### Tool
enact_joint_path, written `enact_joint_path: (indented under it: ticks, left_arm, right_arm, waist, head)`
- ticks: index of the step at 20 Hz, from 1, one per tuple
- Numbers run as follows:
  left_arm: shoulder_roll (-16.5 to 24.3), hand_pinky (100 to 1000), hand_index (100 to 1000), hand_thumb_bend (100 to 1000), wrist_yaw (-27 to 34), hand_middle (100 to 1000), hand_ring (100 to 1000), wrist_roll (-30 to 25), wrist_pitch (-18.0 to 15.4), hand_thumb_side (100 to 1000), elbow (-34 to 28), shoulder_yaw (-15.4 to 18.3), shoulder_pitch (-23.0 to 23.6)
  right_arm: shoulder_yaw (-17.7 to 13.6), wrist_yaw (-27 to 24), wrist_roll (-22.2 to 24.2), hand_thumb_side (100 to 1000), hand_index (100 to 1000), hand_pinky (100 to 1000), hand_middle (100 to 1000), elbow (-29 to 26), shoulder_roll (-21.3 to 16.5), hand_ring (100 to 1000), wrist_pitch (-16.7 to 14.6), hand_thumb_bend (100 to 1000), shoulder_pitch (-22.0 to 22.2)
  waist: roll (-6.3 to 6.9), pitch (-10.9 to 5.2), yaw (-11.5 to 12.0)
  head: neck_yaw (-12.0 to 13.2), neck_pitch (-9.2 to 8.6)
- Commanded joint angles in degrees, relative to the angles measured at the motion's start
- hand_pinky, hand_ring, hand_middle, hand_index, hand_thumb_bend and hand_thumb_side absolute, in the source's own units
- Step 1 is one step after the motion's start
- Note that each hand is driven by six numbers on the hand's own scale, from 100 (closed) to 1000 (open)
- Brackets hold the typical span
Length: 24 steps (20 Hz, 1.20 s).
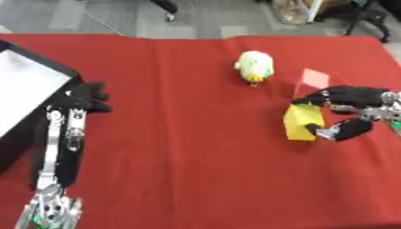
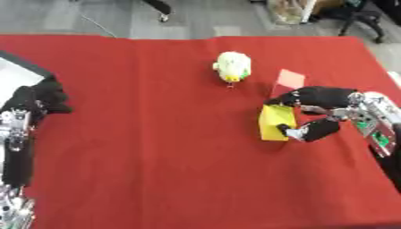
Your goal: Pick up the objects with one hand, pass them to the other hand, and then place them into the box on the other side of the table.
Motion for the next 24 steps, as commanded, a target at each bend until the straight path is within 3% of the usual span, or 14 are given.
enact_joint_path:
  ticks: [1, 9, 16, 18, 20, 24]
  left_arm:
    - [-0.13, 661, 741, 257, 0.09, 563, 530, -0.10, -0.13, 1000, -0.99, -0.09, -0.56]
    - [-0.17, 661, 741, 256, 0.10, 564, 530, -0.14, -0.13, 1000, -0.98, -0.11, -0.61]
    - [-0.20, 662, 741, 256, 0.13, 564, 531, -0.18, -0.11, 1000, -0.98, -0.11, -0.64]
    - [-0.20, 661, 741, 256, 0.15, 564, 531, -0.17, -0.11, 1000, -0.98, -0.10, -0.64]
    - [-0.19, 662, 741, 256, 0.15, 564, 531, -0.16, -0.12, 1000, -0.99, -0.09, -0.64]
    - [-0.21, 662, 741, 256, 0.18, 564, 531, -0.16, -0.10, 1000, -0.95, -0.08, -0.64]
  right_arm:
    - [-0.40, 3.11, -2.58, 770, 1000, 829, 706, -0.04, -0.85, 797, -0.19, 100, -0.39]
    - [-0.13, 7.78, -9.62, 667, 1000, 801, 550, 1.66, -0.53, 720, -0.42, 100, -0.27]
    - [-0.62, 10.87, -15.64, 428, 979, 751, 344, 1.44, -0.39, 564, 0.79, 100, -0.38]
    - [-0.99, 10.81, -17.44, 306, 955, 723, 262, 0.93, -0.38, 507, 1.50, 100, -0.38]
    - [-1.39, 9.89, -19.28, 246, 940, 704, 217, 0.19, -0.36, 468, 2.18, 100, -0.32]
    - [-1.62, 6.15, -24.10, 202, 923, 691, 182, -0.91, -0.34, 429, 3.18, 100, -0.18]
  waist:
    - [0.03, -0.54, 0.04]
    - [0.10, -0.54, 0.03]
    - [0.15, -0.59, 0.01]
    - [0.16, -0.60, -0.01]
    - [0.17, -0.61, -0.05]
    - [0.19, -0.64, -0.09]
  head:
    - [-0.13, -0.25]
    - [-0.37, -0.16]
    - [-0.44, -0.22]
    - [-0.43, -0.26]
    - [-0.38, -0.26]
    - [-0.36, -0.27]
